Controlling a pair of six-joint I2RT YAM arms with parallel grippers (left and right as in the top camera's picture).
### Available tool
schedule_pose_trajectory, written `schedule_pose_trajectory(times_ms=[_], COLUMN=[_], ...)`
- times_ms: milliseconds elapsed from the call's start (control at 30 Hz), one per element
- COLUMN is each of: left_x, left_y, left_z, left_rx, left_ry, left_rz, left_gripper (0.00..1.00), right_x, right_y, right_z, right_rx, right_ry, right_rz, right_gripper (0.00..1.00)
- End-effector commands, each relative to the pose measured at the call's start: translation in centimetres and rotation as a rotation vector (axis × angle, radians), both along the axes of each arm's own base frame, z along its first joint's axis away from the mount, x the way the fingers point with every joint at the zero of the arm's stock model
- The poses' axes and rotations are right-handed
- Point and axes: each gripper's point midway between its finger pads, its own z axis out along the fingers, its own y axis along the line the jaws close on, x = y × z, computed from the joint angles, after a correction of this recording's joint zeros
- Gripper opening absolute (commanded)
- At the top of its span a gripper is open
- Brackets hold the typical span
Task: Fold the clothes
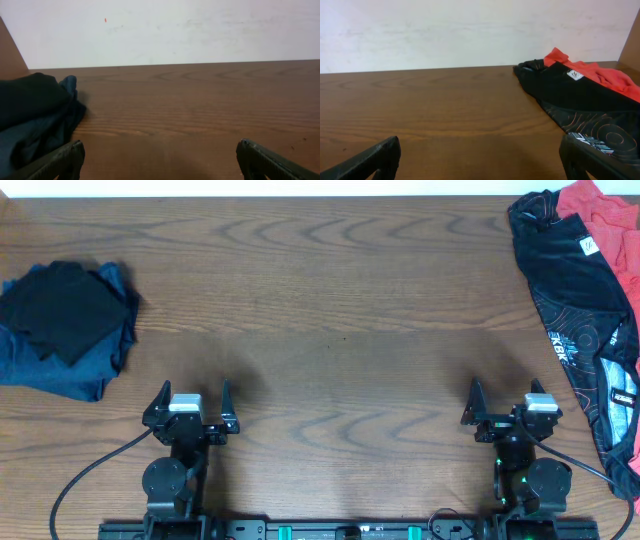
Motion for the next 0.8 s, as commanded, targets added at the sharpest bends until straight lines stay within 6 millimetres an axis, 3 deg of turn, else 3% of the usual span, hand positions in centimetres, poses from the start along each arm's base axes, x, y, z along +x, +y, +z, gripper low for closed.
schedule_pose_trajectory(times_ms=[0,567,767], left_x=[-0.1,-0.1,-0.1], left_y=[0.1,0.1,0.1], left_z=[-1.7,-1.6,-1.6], left_rx=[0.021,0.021,-0.010], left_ry=[0.053,0.052,0.052], left_rz=[0.002,0.000,0.005], left_gripper=[0.98,0.98,0.98], right_x=[0.0,0.0,0.2], right_y=[-0.2,-0.1,0.1], right_z=[-0.1,-0.2,-1.3], right_rx=[0.001,-0.009,0.001], right_ry=[0.003,0.007,0.057], right_rz=[-0.013,-0.003,0.005], right_gripper=[0.99,0.99,0.99])
